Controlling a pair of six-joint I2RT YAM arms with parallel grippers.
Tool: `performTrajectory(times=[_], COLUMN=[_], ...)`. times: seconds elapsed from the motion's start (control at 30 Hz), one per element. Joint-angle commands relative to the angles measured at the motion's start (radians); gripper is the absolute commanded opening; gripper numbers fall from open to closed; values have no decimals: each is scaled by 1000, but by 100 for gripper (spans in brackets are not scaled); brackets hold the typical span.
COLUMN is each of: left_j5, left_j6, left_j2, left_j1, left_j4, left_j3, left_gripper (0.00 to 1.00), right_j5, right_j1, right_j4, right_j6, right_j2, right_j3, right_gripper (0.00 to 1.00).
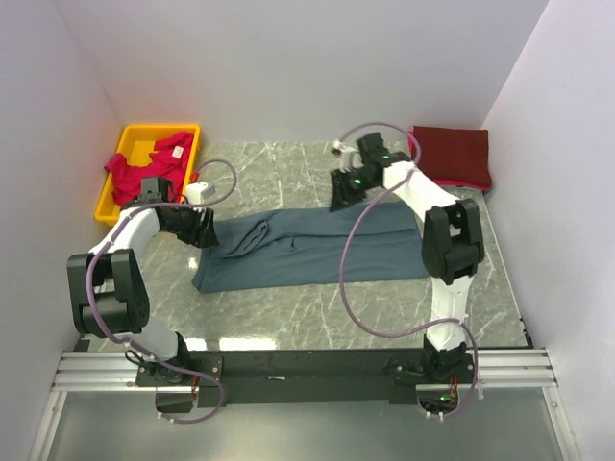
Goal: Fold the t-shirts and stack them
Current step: Fold the tshirt
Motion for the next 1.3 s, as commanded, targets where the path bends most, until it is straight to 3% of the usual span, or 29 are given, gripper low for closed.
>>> performTrajectory(times=[0.0,0.23,0.43,1.17,1.27], left_j5=[72,83,71,101,104], left_j6=[61,72,61,57,57], left_j2=[-47,-96,-91,-65,-68], left_j1=[18,18,20,0,-5], left_j4=[-81,-41,-12,27,30], left_j3=[6,-77,-92,-117,-120], left_gripper=[61,62,59,52,50], right_j5=[-72,-96,-81,-38,-43], right_j1=[82,219,303,365,366], right_j4=[76,76,134,126,117], right_j6=[134,257,352,368,360], right_j2=[57,250,332,418,421], right_j3=[119,359,432,479,476], right_gripper=[40,43,46,46,40])
